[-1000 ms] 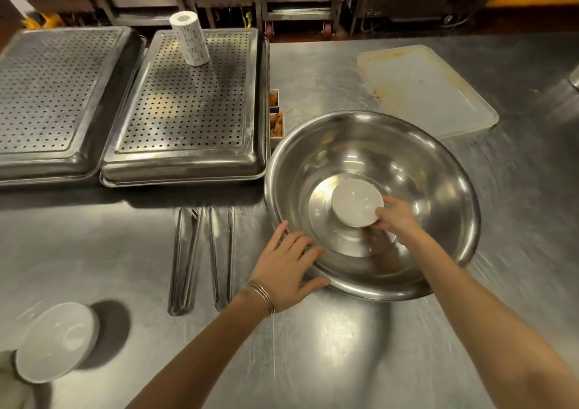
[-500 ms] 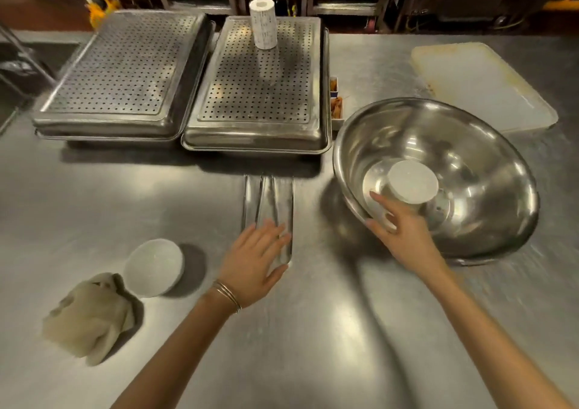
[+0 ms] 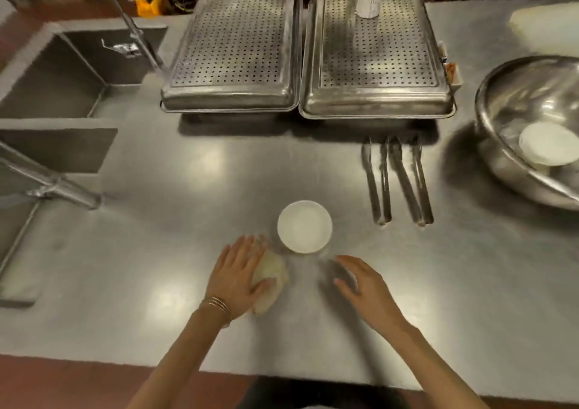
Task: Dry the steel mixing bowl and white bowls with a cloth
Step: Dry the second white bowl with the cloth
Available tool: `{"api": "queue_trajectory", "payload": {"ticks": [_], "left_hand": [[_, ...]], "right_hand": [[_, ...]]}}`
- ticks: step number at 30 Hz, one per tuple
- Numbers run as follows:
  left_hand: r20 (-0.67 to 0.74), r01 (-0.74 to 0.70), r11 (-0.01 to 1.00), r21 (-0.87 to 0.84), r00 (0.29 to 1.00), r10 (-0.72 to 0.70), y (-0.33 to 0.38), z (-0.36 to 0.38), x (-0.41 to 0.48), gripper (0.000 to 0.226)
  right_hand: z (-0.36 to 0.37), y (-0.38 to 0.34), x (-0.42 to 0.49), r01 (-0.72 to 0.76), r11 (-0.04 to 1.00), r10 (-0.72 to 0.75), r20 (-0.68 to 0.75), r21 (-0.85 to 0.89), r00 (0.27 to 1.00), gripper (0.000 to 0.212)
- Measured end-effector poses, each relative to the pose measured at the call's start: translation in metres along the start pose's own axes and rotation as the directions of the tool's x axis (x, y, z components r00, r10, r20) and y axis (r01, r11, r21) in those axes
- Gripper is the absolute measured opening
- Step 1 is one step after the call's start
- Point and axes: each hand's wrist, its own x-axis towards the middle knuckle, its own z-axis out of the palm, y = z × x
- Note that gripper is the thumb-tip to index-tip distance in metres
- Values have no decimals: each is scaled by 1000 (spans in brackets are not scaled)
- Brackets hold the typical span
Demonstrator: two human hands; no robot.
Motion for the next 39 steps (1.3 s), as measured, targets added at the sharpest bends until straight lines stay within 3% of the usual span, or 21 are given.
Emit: {"api": "queue_trajectory", "payload": {"ticks": [3, 6, 11, 15, 18, 21, 23, 27, 29, 32, 34, 37, 39], "left_hand": [[57, -38, 996, -82, 997, 42, -16, 14, -2, 67], [78, -120, 989, -82, 989, 126, -13, 17, 6, 65], [-10, -188, 966, -177, 982, 189, -20, 18, 8, 73], [-140, -82, 923, -376, 990, 31, -40, -2, 3, 90], [-233, -38, 869, -493, 968, -90, -59, -29, -1, 85], [-244, -55, 816, -575, 964, -107, -75, -48, -2, 77], [-183, -35, 708, -705, 974, -133, -84, -54, -7, 69], [38, 89, 265, -960, 981, -192, -99, -61, -23, 56], [42, 84, 178, -980, 973, -227, -107, -58, -31, 58], [14, 64, 133, -989, 939, -344, -112, -53, -41, 55], [28, 68, 76, -995, 900, -435, -114, -49, -46, 46], [47, 103, 78, -992, 846, -531, -118, -42, -50, 49], [45, 143, 137, -980, 835, -548, -119, -39, -52, 55]], "right_hand": [[23, -24, 15, -152, 977, 165, -79, 151, 983, 44], [28, -41, 40, -312, 881, 380, -141, 357, 914, 49], [25, -49, 79, -372, 803, 483, -144, 467, 863, 45], [22, -66, 85, -296, 836, 405, -156, 461, 901, 41], [29, -86, 84, -182, 879, 271, -146, 441, 951, 40], [44, -113, 85, -58, 895, 91, -53, 442, 994, 43], [56, -129, 89, -18, 916, 8, 26, 402, 1000, 44], [80, -141, 94, -4, 934, -57, 161, 356, 985, 41], [90, -140, 93, -21, 922, -54, 182, 386, 982, 35], [97, -132, 95, 40, 985, -58, 99, 167, 993, 30], [100, -126, 95, 148, 984, -130, 165, -99, 978, 34], [108, -121, 85, 351, 789, -163, 379, -505, 911, 59], [111, -116, 78, 381, 736, -164, 398, -559, 902, 63]]}}
